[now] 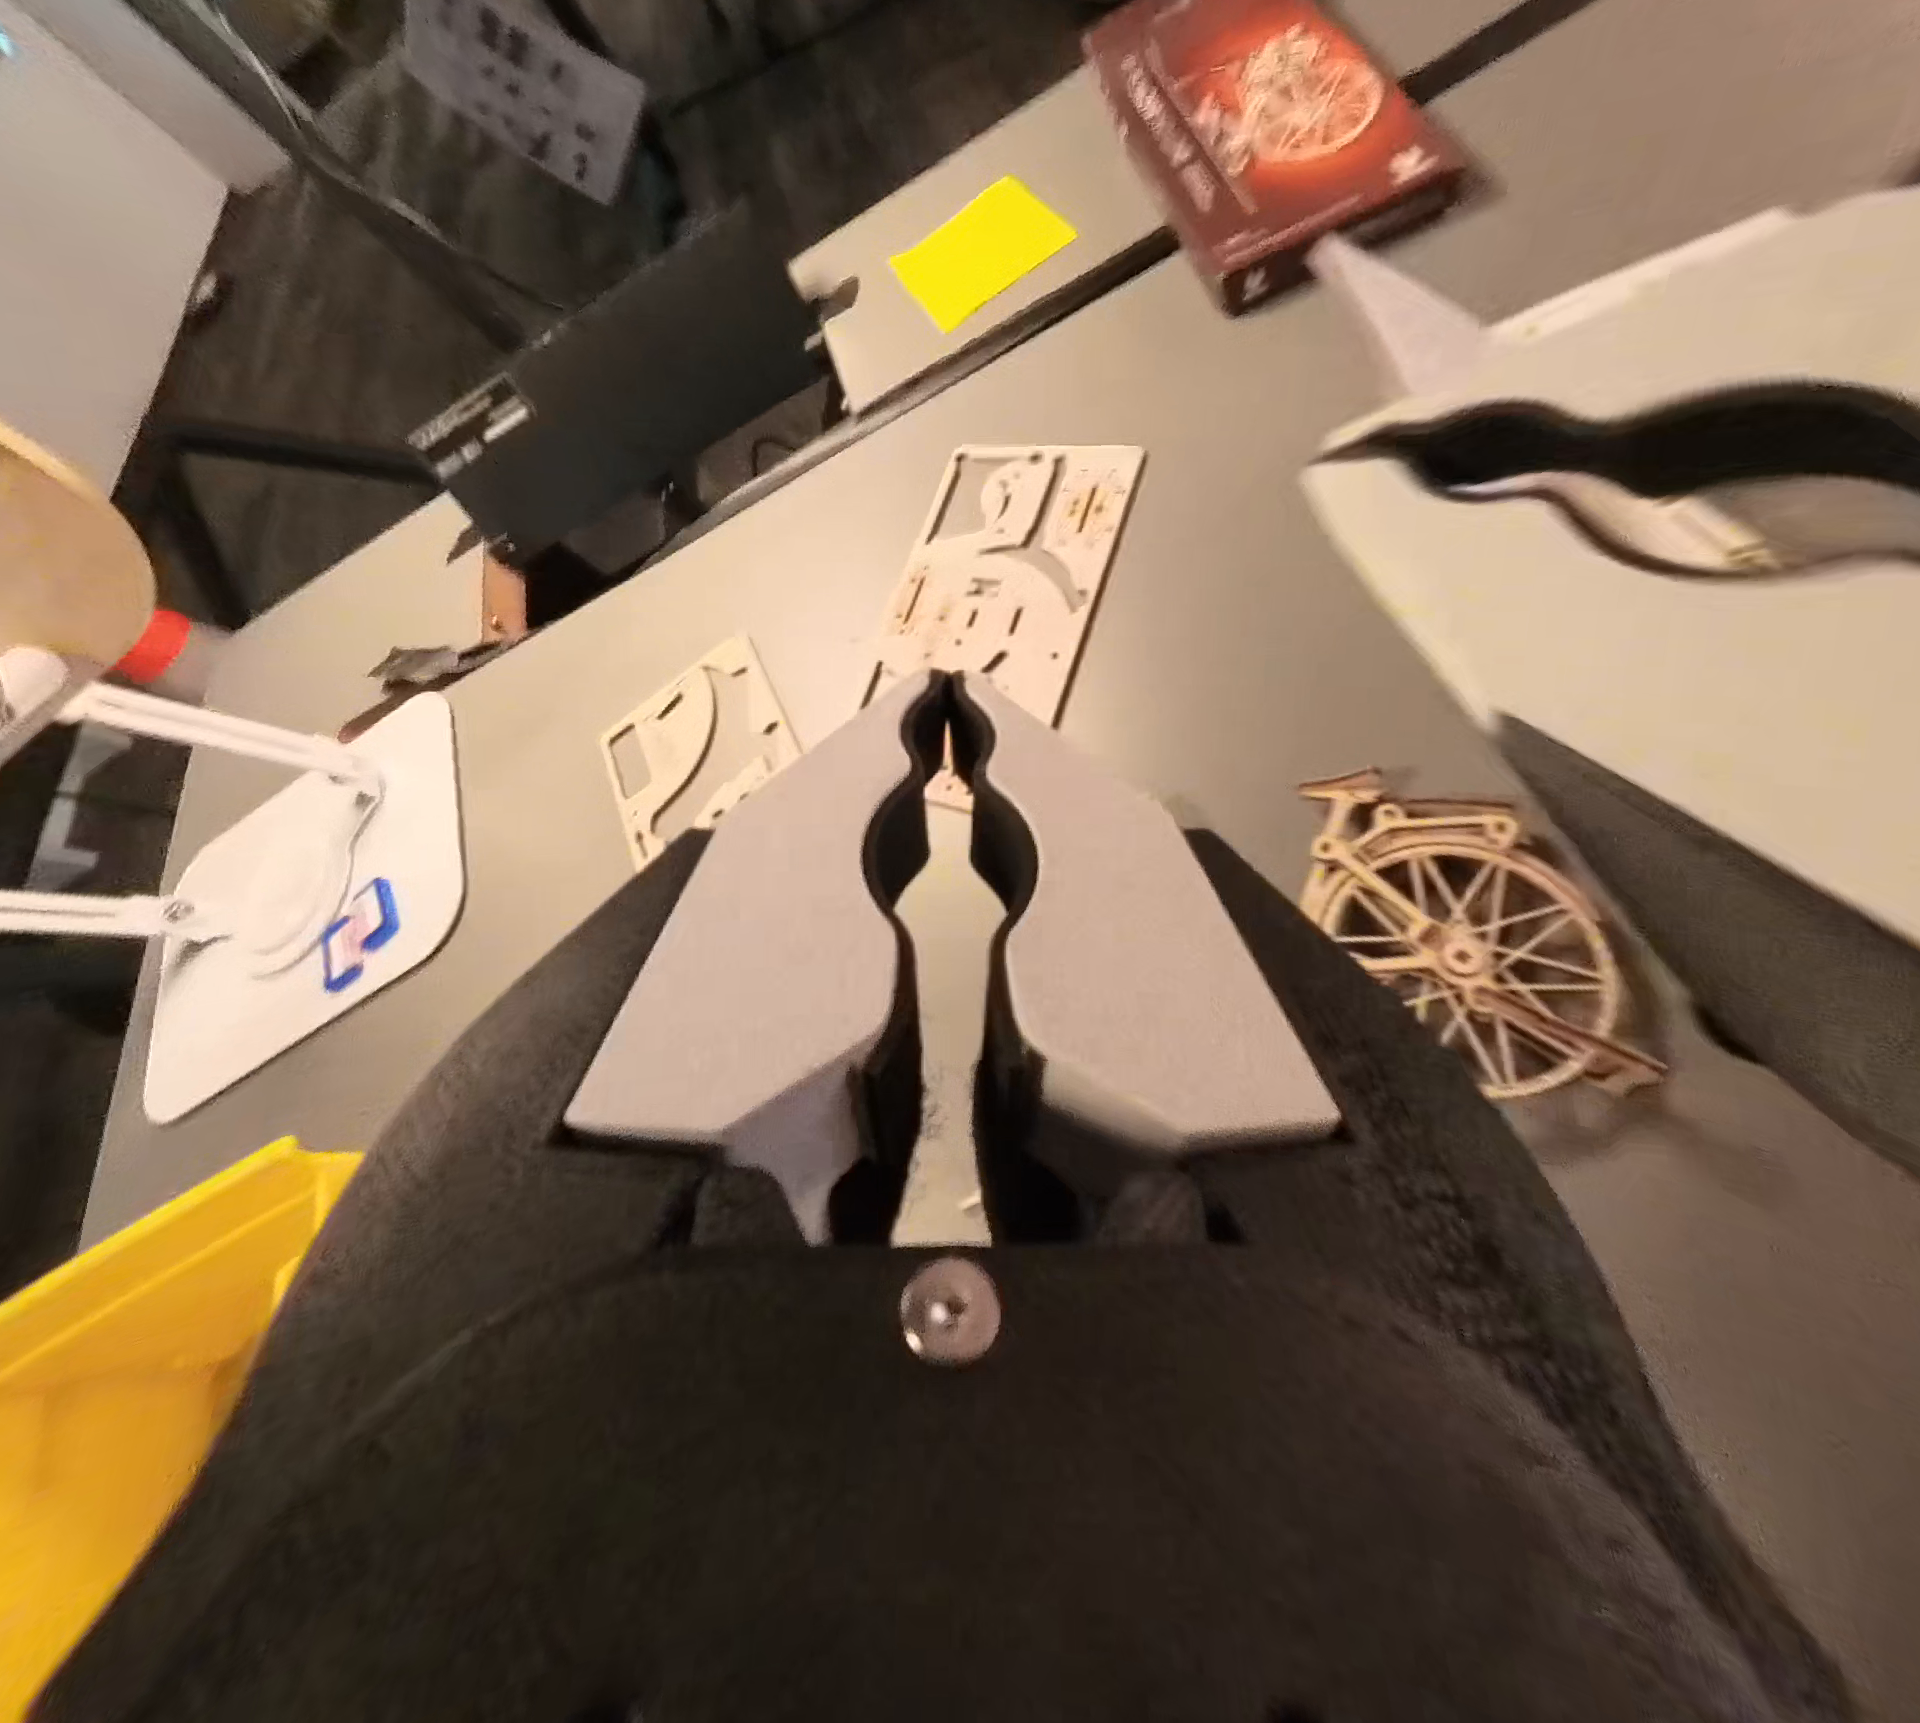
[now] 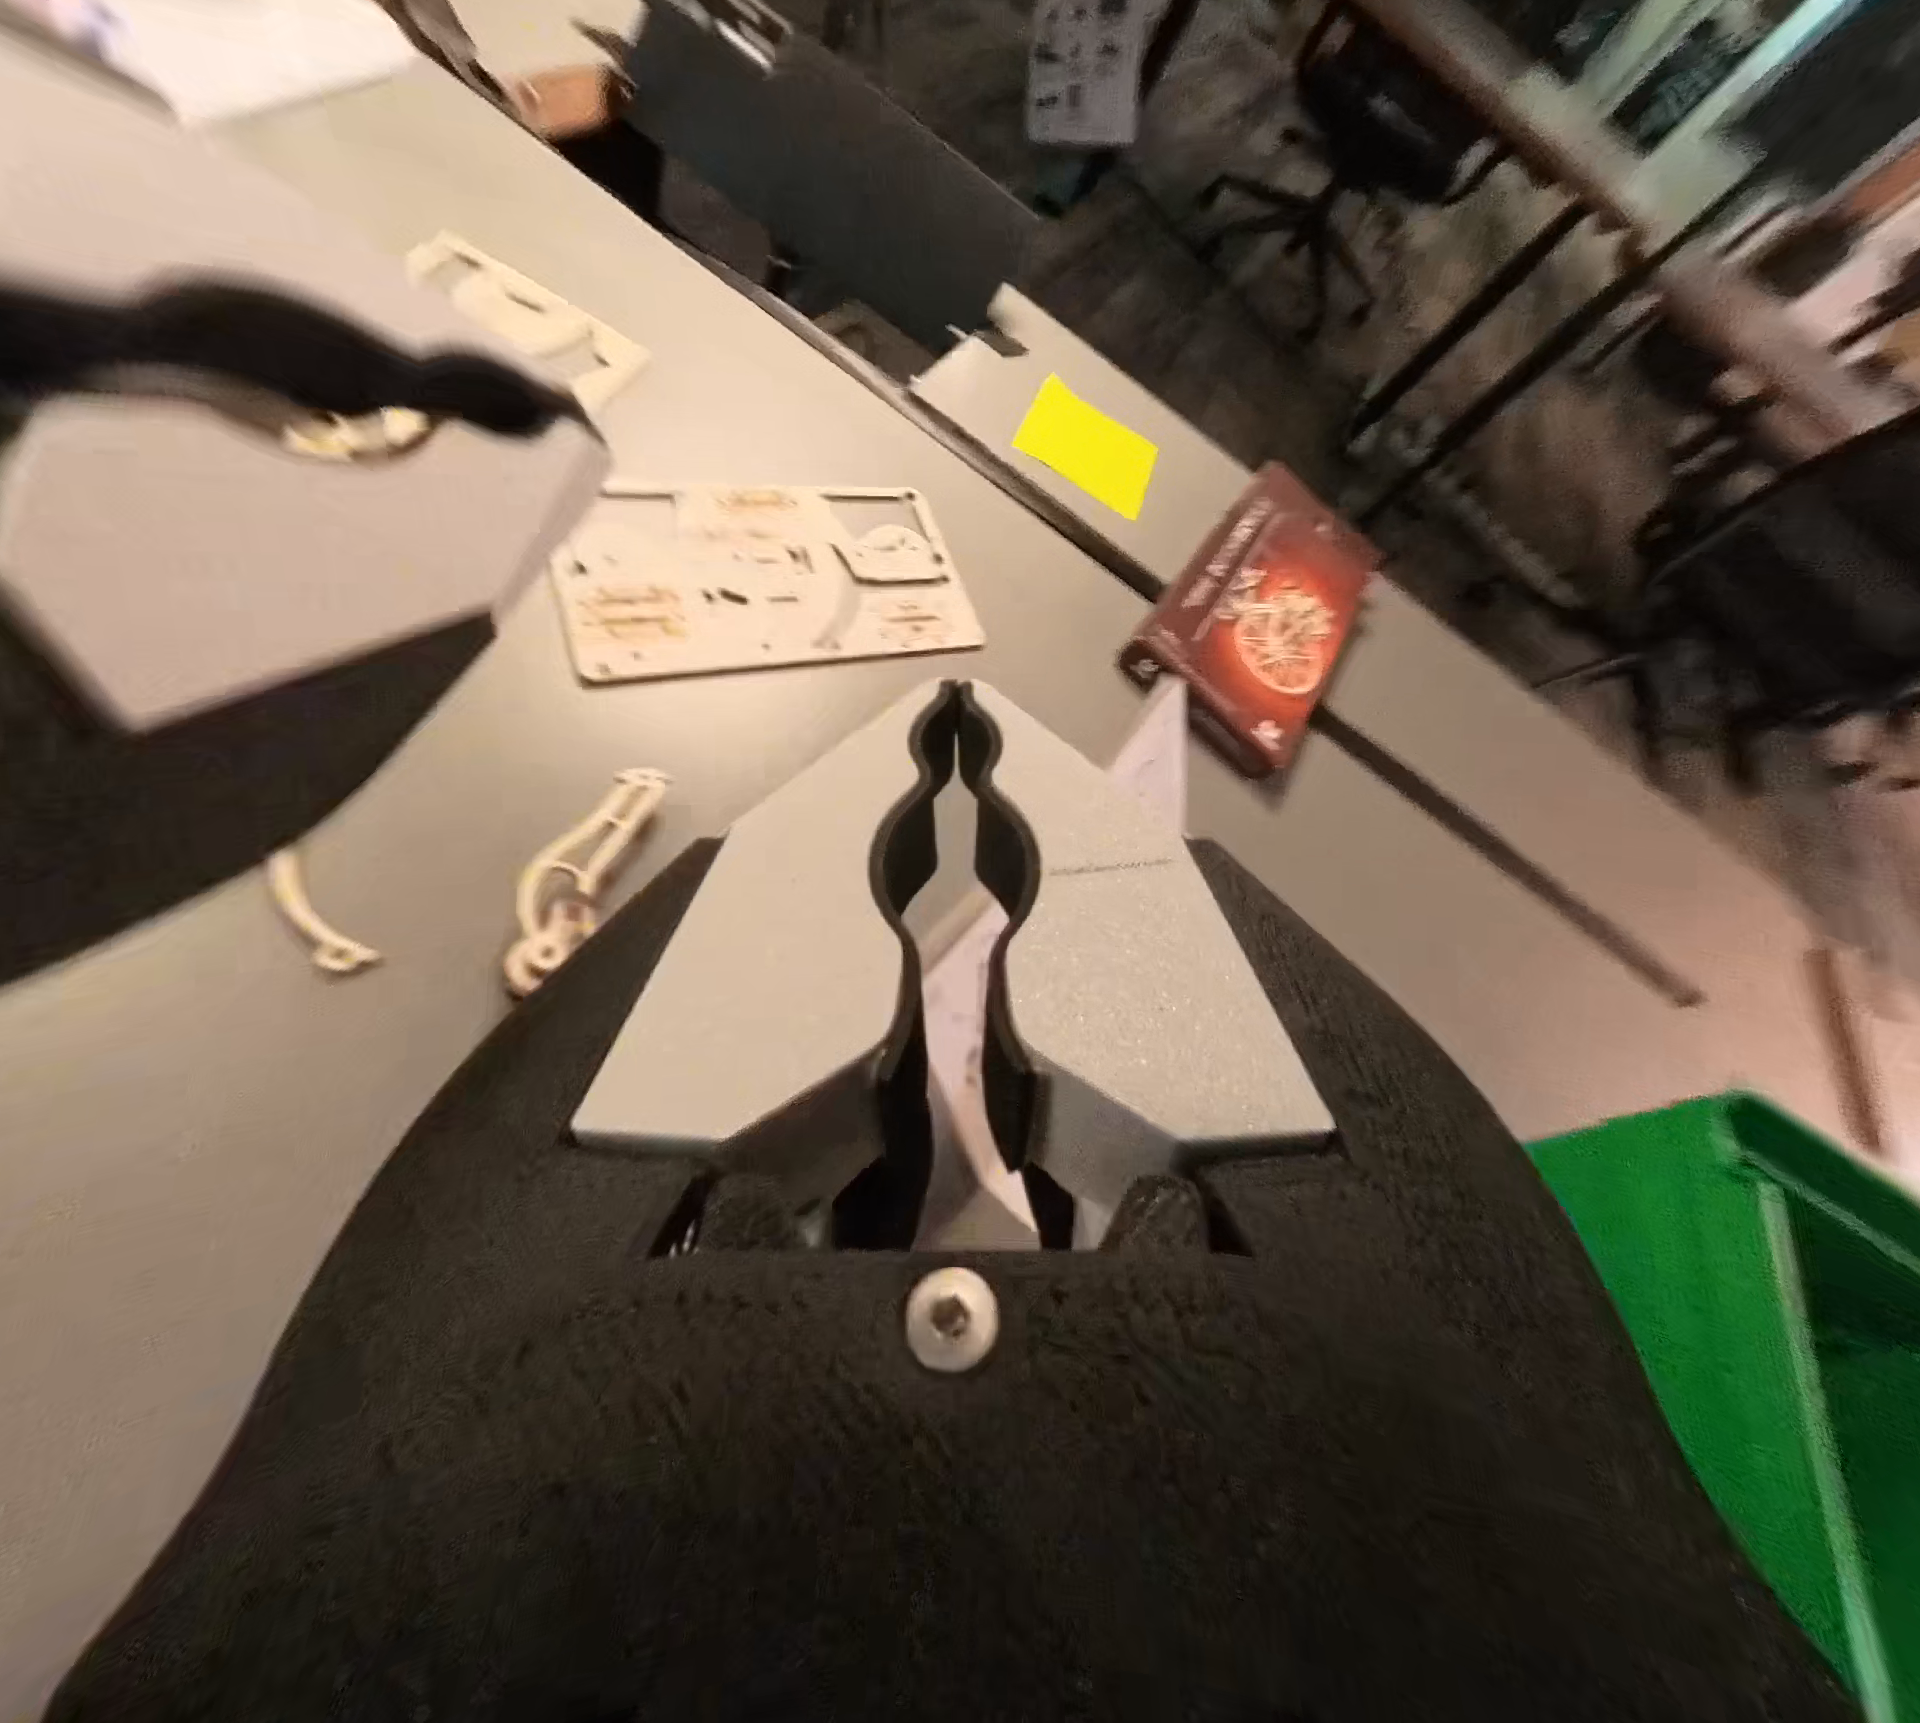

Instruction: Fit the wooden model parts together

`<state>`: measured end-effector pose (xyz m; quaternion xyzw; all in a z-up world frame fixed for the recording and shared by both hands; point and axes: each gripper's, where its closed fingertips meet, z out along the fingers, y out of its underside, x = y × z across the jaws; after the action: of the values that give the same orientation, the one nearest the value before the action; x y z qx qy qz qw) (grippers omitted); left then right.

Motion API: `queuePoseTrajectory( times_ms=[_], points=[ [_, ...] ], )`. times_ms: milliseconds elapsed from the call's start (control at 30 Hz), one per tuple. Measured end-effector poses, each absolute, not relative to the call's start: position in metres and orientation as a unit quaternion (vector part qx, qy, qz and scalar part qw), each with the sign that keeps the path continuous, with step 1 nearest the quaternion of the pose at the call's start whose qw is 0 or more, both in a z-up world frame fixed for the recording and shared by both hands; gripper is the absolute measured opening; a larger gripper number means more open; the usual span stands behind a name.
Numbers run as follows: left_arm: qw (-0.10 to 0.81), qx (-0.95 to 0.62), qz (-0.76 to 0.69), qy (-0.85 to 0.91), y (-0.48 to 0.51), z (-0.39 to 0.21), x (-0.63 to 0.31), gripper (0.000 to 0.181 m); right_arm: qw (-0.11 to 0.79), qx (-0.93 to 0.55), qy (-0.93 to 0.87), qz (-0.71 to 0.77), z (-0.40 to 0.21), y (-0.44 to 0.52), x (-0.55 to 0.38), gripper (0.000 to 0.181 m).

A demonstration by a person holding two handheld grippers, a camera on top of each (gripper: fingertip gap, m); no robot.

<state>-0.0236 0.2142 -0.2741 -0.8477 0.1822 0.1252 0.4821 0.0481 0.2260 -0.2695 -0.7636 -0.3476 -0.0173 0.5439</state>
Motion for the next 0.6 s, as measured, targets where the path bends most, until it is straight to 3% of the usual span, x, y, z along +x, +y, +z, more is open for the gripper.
queuePoseTrajectory(
  times_ms=[367, 500, 600],
  points=[
    [0.497, -0.835, 0.101, 0.212, 0.220, -0.290, -0.003, 0.000, 0.550, -0.770, -0.318, 0.065, -0.274, 0.228, 0.057, 0.000],
    [0.687, -0.709, -0.061, 0.144, 0.210, -0.236, -0.004, 0.000, 0.700, -0.671, -0.221, 0.102, -0.232, 0.224, 0.158, 0.002],
    [0.798, -0.589, -0.115, 0.060, 0.201, -0.202, -0.040, 0.001, 0.822, -0.552, -0.140, 0.032, -0.209, 0.206, 0.237, 0.019]
  ],
)
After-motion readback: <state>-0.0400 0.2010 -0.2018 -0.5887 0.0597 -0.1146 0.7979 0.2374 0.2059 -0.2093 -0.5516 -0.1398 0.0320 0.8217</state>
